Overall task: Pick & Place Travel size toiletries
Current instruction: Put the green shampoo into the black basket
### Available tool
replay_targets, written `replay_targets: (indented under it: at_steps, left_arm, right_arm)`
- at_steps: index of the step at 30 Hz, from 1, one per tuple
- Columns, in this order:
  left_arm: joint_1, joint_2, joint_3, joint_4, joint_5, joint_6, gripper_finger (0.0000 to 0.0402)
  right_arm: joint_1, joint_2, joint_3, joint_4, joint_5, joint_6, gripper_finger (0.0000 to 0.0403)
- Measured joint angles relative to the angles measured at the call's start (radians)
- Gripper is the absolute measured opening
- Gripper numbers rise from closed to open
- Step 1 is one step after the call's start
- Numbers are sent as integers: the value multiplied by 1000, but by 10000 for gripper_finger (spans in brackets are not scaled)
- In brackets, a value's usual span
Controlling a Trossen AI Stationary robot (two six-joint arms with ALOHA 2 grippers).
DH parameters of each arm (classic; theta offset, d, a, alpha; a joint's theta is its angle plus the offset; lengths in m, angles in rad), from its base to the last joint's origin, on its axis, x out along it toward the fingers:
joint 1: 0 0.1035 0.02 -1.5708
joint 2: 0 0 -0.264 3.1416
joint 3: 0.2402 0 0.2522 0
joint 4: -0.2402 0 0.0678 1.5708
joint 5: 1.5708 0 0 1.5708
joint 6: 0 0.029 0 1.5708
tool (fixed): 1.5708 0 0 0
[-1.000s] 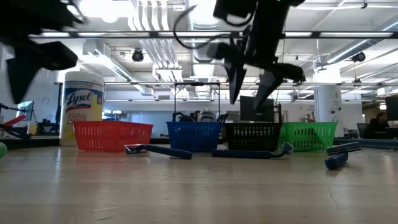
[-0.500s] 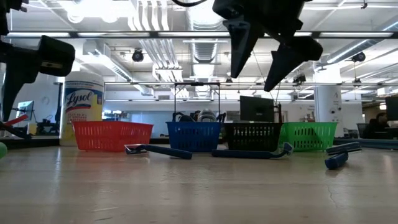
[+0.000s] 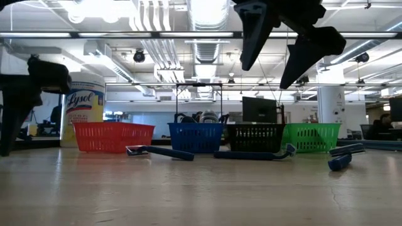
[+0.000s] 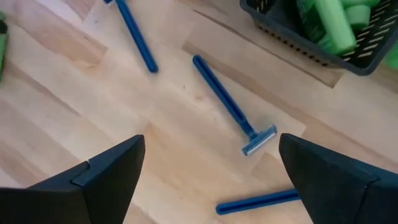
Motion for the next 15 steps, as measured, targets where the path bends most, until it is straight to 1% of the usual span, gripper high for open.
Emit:
replay_targets:
  at_steps: [4, 7, 9, 15]
  left_arm:
    - [6, 26, 10, 1, 18, 0, 282]
    - [11, 37, 21, -2, 67, -38, 265]
    - [10, 38, 30, 11, 91, -69, 246]
    - [15, 36, 37, 7, 91, -156, 179]
  right_arm:
    - [11, 0, 0, 1, -1, 23, 368]
    - [14, 0, 0, 2, -5, 43, 368]
    - [18, 0, 0, 4, -7, 62, 368]
    - [34, 0, 0, 61, -24, 88, 368]
